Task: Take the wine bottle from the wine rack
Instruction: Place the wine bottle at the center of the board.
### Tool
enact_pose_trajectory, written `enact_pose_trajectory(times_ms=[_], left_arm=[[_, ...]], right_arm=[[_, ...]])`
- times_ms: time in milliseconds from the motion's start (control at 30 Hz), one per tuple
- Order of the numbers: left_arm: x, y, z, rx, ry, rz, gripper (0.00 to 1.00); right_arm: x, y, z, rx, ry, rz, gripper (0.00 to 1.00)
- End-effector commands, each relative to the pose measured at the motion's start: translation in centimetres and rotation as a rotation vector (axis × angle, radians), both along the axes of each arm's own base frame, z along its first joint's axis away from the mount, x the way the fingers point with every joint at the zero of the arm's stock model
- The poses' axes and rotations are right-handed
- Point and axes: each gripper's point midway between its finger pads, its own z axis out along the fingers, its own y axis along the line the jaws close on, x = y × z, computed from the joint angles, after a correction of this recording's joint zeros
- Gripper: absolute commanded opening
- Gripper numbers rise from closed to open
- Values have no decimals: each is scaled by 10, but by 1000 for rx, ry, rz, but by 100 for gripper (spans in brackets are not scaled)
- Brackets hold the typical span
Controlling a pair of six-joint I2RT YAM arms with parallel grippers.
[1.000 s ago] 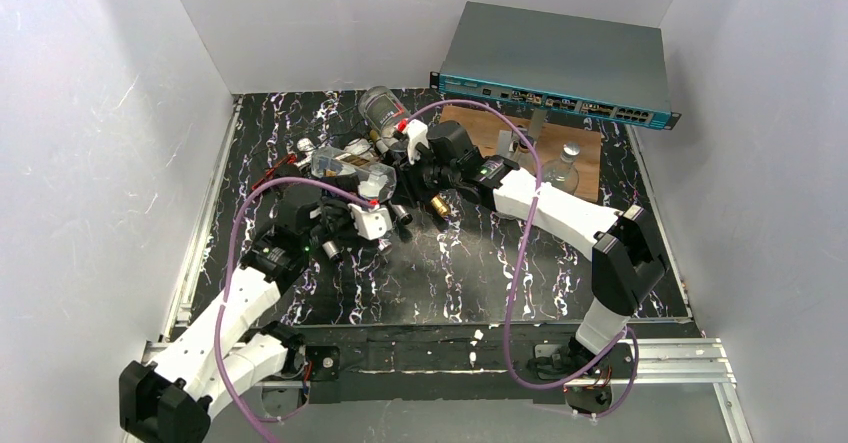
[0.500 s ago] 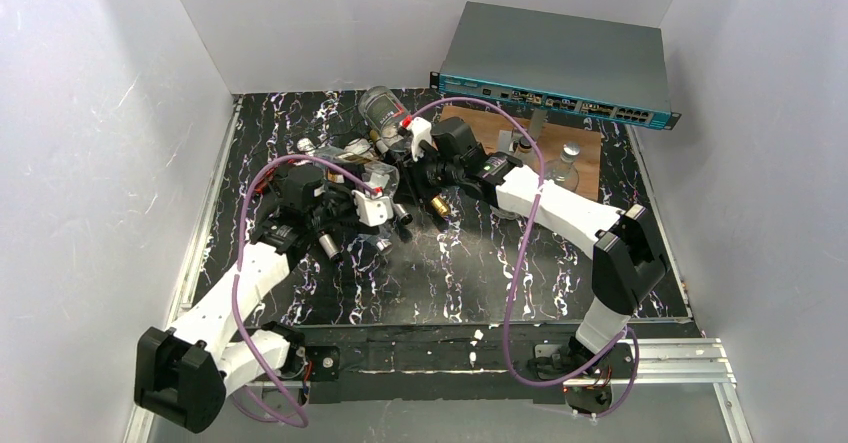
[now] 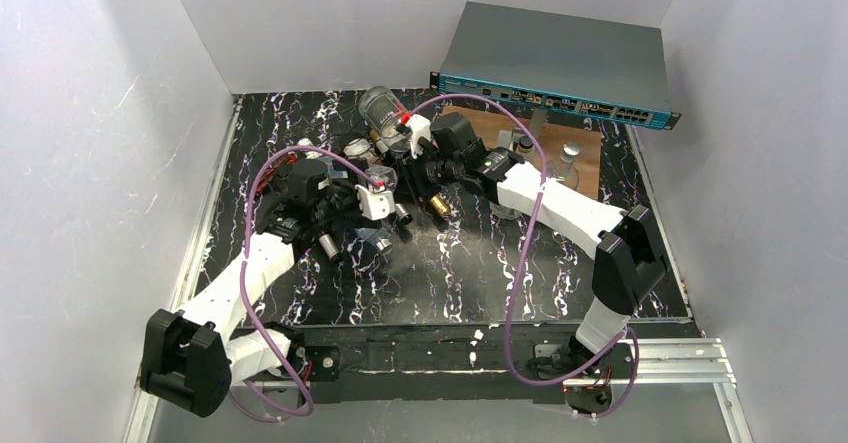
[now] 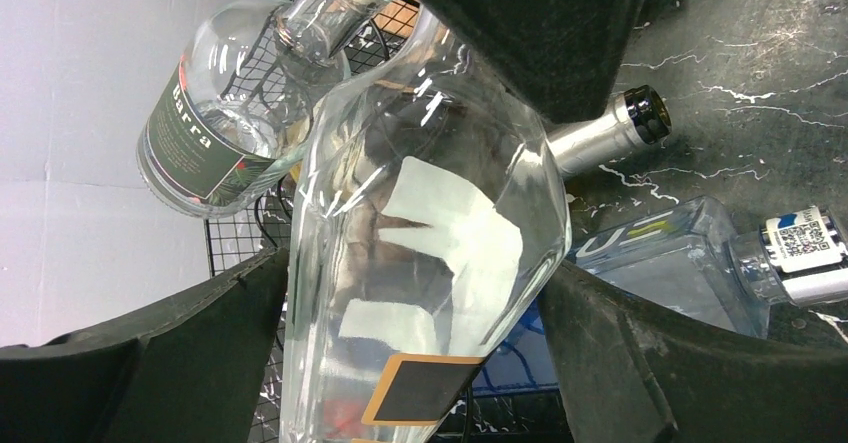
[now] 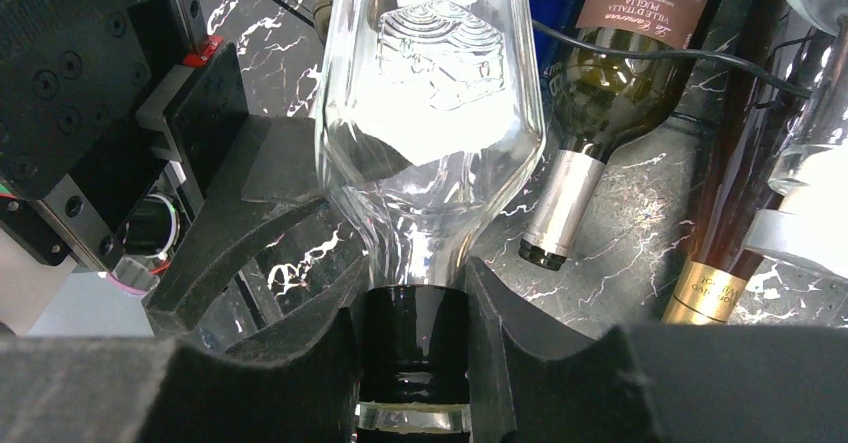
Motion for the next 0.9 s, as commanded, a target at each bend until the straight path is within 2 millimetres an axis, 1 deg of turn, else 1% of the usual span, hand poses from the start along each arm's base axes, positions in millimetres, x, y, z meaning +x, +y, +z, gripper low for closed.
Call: enact_pose_trajectory(times_ms=[0, 67, 133, 200, 333, 367, 400, 467, 567, 633, 667, 700, 833, 867], left_arm=[[6, -3, 22, -8, -60, -20, 87], [10, -1, 28, -1, -71, -9, 80], [13, -1, 35, -9, -80, 4, 65], [15, -1, 41, -15, -95, 8, 58], [16, -2, 48, -23, -110, 11, 39], [15, -2, 53, -30, -117, 7, 36], [14, -3, 57, -35, -124, 5, 35], [15, -2, 72, -39, -164, 1, 32], [15, -6, 92, -30, -214, -17, 32], [10, -11, 98, -8, -237, -40, 33], [6, -11, 96, 7, -231, -48, 33], [2, -13, 99, 8, -234, -54, 32], [-11, -19, 104, -1, -227, -68, 32], [-16, -24, 106, -5, -224, -76, 31]], right_arm=[[-1, 9, 67, 145, -102, 36, 1], [-2, 10, 68, 149, -99, 41, 1], [-2, 11, 70, 153, -98, 46, 1], [-3, 11, 71, 156, -97, 50, 1], [-2, 11, 76, 158, -105, 51, 1], [-2, 11, 78, 161, -108, 53, 1], [-2, 12, 79, 163, -110, 56, 1], [-1, 14, 85, 171, -113, 64, 1], [-2, 16, 94, 181, -123, 79, 1], [-4, 14, 101, 185, -137, 90, 1], [-6, 12, 105, 184, -146, 96, 1], [-8, 9, 108, 177, -157, 103, 1], [-19, -2, 110, 151, -170, 130, 1], [-22, -5, 113, 149, -175, 135, 1]])
